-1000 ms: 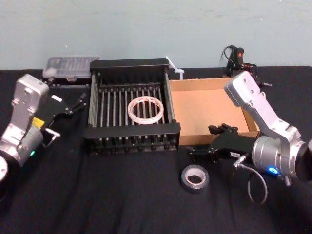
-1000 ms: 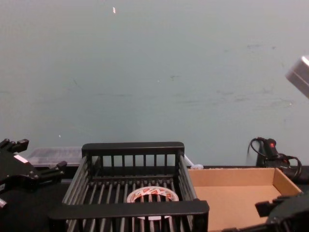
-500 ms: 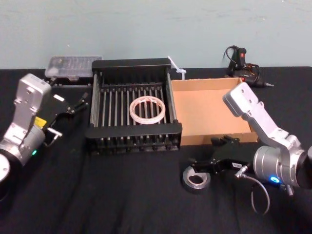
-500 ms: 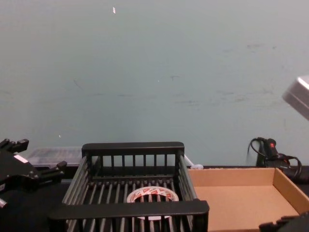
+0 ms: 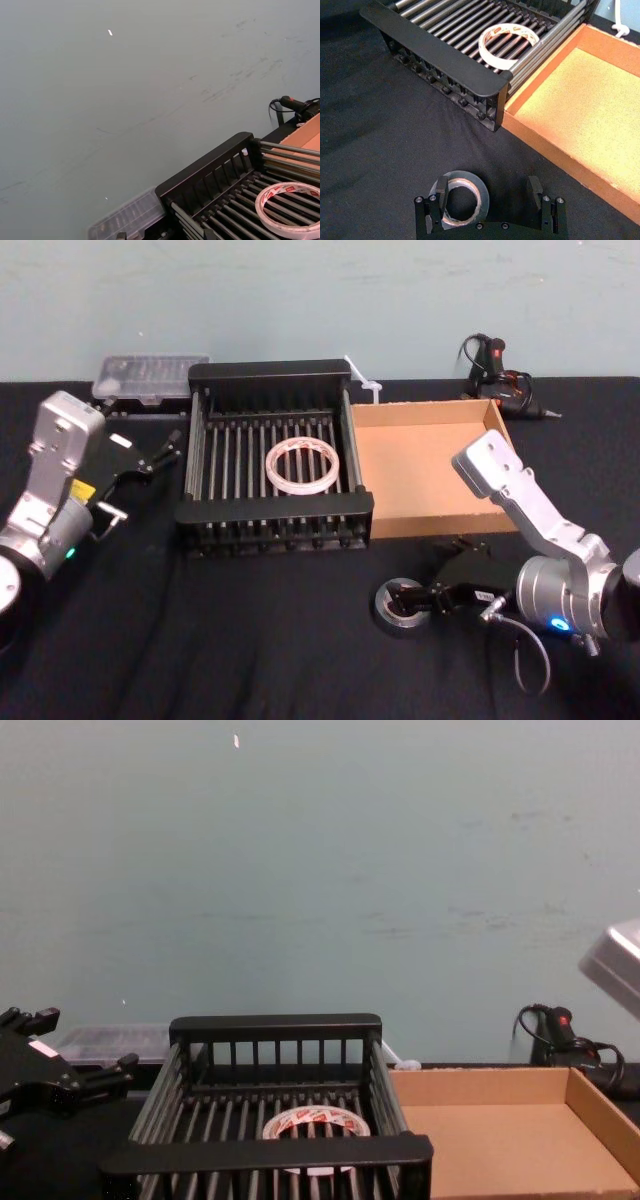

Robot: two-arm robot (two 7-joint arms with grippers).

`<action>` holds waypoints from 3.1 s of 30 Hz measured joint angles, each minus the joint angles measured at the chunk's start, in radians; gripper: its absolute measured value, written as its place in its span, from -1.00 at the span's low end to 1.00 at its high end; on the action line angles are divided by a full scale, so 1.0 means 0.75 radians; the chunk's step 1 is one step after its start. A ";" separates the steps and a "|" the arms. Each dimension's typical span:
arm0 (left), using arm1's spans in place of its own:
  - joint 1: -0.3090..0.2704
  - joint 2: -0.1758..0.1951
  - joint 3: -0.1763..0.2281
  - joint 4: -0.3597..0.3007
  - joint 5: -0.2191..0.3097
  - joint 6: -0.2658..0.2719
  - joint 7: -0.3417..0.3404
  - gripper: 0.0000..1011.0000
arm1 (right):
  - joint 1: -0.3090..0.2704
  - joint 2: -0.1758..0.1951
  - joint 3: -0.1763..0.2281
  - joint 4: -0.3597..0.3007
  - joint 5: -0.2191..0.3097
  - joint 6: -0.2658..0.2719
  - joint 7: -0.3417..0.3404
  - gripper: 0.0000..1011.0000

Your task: Pick up the white tape and place it into the black box , Pick up the silver tape and place it into the brown box.

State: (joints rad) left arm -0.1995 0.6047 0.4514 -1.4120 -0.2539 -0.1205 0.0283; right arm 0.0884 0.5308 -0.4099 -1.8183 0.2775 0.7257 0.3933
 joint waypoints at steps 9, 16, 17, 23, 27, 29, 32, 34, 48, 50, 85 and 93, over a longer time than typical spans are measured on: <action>0.000 0.000 0.000 0.000 0.000 0.000 0.000 0.98 | 0.004 -0.012 -0.005 0.043 -0.018 -0.018 0.000 0.98; 0.000 0.000 0.000 0.000 0.000 0.000 0.000 0.98 | 0.017 -0.021 -0.011 0.067 -0.037 -0.019 0.002 0.98; 0.000 0.000 0.000 0.000 0.000 0.000 0.000 0.98 | 0.017 -0.021 -0.011 0.067 -0.037 -0.019 0.002 0.98; 0.000 0.000 0.000 0.000 0.000 0.000 0.000 0.98 | 0.020 -0.031 -0.013 0.083 -0.050 -0.014 0.005 0.98; 0.000 0.000 0.000 0.000 0.000 0.000 0.000 0.98 | 0.020 -0.037 -0.015 0.092 -0.056 -0.012 0.009 0.98; 0.000 0.000 0.000 0.000 0.000 0.000 0.000 0.98 | 0.021 -0.040 -0.016 0.097 -0.060 -0.011 0.012 0.98; 0.000 0.000 0.000 0.000 0.000 0.000 0.000 0.98 | 0.023 -0.043 -0.016 0.104 -0.065 -0.010 0.014 0.98; 0.000 0.000 0.000 0.000 0.000 0.000 0.000 0.98 | 0.024 -0.045 -0.017 0.107 -0.069 -0.010 0.017 0.98; 0.000 0.000 0.000 0.000 0.000 0.000 0.000 0.98 | 0.024 -0.047 -0.018 0.111 -0.078 -0.014 0.019 0.98; 0.000 0.000 0.000 0.000 0.000 0.000 0.000 0.98 | 0.024 -0.047 -0.018 0.111 -0.078 -0.014 0.019 0.98; 0.000 0.000 0.000 0.000 0.000 0.000 0.000 0.98 | 0.024 -0.046 -0.017 0.108 -0.073 -0.013 0.018 -0.66; 0.000 0.000 0.000 0.000 0.000 0.000 0.000 0.98 | 0.024 -0.046 -0.017 0.109 -0.073 -0.013 0.018 -0.66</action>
State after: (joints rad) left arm -0.1995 0.6047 0.4514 -1.4119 -0.2539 -0.1205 0.0283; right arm 0.1062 0.4963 -0.4223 -1.7368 0.2225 0.7159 0.4067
